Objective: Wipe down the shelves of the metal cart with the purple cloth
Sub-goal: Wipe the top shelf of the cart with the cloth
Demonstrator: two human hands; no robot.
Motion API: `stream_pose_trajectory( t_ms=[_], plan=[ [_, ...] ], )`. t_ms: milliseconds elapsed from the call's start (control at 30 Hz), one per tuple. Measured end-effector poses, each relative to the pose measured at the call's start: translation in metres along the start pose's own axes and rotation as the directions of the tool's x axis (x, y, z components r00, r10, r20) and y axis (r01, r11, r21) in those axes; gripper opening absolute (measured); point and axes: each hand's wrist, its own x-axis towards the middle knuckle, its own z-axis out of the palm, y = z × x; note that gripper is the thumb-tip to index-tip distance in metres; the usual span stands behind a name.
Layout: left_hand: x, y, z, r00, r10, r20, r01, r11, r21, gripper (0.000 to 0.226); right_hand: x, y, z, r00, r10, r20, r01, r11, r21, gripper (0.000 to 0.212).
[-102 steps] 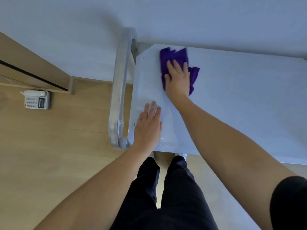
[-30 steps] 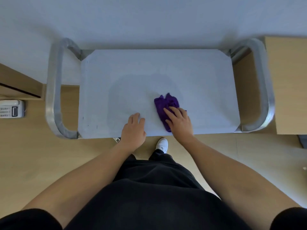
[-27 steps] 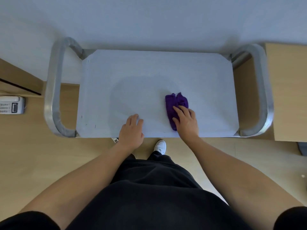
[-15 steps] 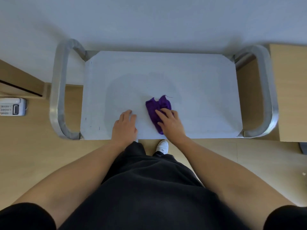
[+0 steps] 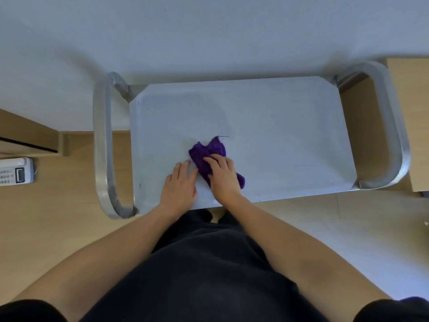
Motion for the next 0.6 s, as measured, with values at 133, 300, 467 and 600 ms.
stream_pose_trajectory(
  t_ms=[133, 300, 467, 600],
  plan=[
    [0.002, -0.003, 0.000, 1.000, 0.017, 0.007, -0.017, 0.999, -0.031, 0.059, 0.011, 0.044, -0.021, 0.991, 0.112, -0.066, -0.112, 0.994, 0.004, 0.050],
    [0.004, 0.003, 0.003, 1.000, -0.008, 0.009, 0.008, 0.999, -0.045, 0.058, 0.027, 0.072, -0.040, 0.865, 0.467, -0.182, -0.462, 0.884, 0.073, 0.054],
    [0.004, 0.011, 0.001, 0.998, -0.054, -0.008, 0.054, 0.997, -0.058, 0.058, 0.037, 0.004, -0.011, 0.977, 0.176, -0.120, -0.187, 0.978, -0.089, 0.065],
    [0.005, 0.012, 0.003, 0.997, -0.074, 0.008, 0.074, 0.997, -0.032, 0.059, 0.034, -0.007, -0.006, 0.998, 0.032, -0.046, -0.034, 0.999, -0.040, 0.064]
  ],
)
